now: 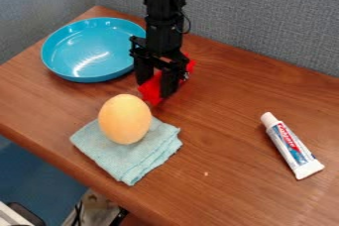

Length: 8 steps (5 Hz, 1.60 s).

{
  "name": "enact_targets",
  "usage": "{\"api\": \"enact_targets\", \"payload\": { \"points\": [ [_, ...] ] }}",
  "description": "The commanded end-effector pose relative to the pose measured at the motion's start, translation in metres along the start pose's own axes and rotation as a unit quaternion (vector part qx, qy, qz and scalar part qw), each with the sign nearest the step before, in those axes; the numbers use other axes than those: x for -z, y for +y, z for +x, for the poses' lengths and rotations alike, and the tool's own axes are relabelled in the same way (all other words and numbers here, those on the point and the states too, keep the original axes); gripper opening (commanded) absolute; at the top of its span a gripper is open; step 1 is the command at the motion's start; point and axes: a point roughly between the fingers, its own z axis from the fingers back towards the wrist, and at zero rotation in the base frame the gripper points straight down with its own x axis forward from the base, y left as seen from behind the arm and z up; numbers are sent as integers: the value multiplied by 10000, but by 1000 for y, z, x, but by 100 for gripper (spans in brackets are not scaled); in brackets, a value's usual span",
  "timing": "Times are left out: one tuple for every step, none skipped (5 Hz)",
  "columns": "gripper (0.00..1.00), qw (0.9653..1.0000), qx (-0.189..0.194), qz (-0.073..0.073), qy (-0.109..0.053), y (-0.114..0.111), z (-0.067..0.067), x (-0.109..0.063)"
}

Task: Put the red object on the blue plate

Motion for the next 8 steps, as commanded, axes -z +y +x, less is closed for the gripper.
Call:
{"api": "enact_targets", "payload": {
  "points": [
    [0,9987,-89,114,-493,6,0,-35],
    [0,9987,-103,101,-498,6,-1,-36],
    [0,9986,-116,90,-502,6,-1,-37],
    [0,9986,-128,77,-505,7,-2,-38],
    [0,9986,-137,65,-508,7,-2,-39],
    [0,9986,-145,54,-510,7,-2,-40],
    [0,9986,-154,42,-512,7,-3,-41],
    [0,9985,-160,32,-514,7,-3,-41]
  ]
}}
